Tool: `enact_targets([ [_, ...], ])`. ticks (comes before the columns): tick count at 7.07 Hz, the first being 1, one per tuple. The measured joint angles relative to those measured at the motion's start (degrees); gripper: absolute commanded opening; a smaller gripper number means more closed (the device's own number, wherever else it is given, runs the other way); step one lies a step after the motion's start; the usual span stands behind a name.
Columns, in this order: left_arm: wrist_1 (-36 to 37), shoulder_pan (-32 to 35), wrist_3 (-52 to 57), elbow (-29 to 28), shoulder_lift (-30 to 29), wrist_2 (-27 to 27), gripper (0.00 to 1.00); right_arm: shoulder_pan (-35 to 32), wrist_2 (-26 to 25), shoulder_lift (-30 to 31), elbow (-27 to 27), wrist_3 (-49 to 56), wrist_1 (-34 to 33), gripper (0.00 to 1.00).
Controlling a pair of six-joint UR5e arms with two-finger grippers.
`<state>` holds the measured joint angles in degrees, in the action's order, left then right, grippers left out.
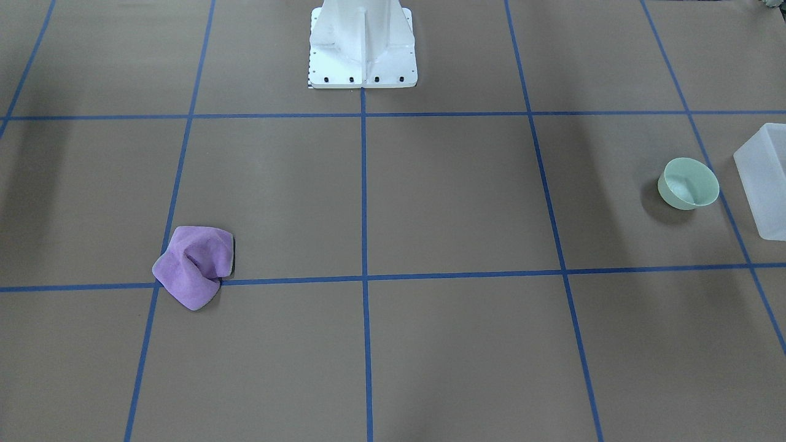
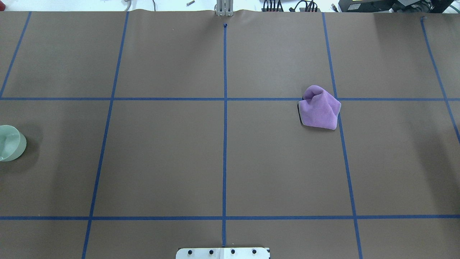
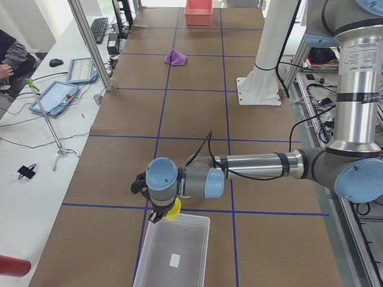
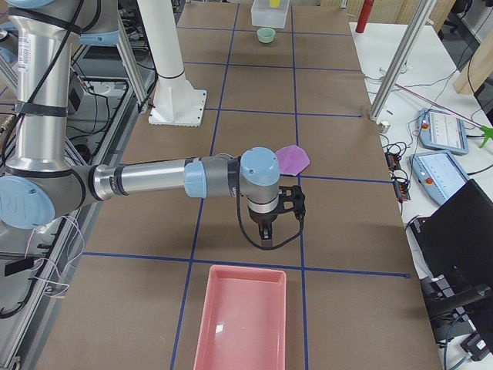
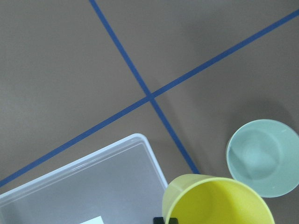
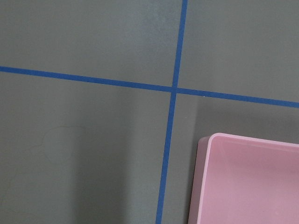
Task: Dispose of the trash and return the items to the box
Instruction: 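Lift the yellow cup with the left gripper and carry it over the clear box, then lower the yellow cup into the clear box and open the left gripper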
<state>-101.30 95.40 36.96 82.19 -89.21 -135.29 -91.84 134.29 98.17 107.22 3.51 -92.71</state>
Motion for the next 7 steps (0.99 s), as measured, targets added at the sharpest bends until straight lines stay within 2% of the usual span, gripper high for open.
enact_targets([
  [1,-4.4,0.2,1.3,-4.8,-0.3,0.0,0.0,0.0,0.0,0.0,0.0,0.0,0.0,1.0],
  [3,-10.6,0.3,0.1,-9.3,0.5,0.1,0.0,0.0,0.0,0.0,0.1,0.0,0.1,1.0],
  [5,-22.9,-0.5,-7.9,-15.6,0.6,0.1,0.0,0.0,0.0,0.0,0.2,0.0,0.1,1.0],
  [7,-27.7,-2.1,-12.8,-17.3,0.4,-0.3,0.0,0.0,0.0,0.0,0.3,0.0,0.1,1.0],
])
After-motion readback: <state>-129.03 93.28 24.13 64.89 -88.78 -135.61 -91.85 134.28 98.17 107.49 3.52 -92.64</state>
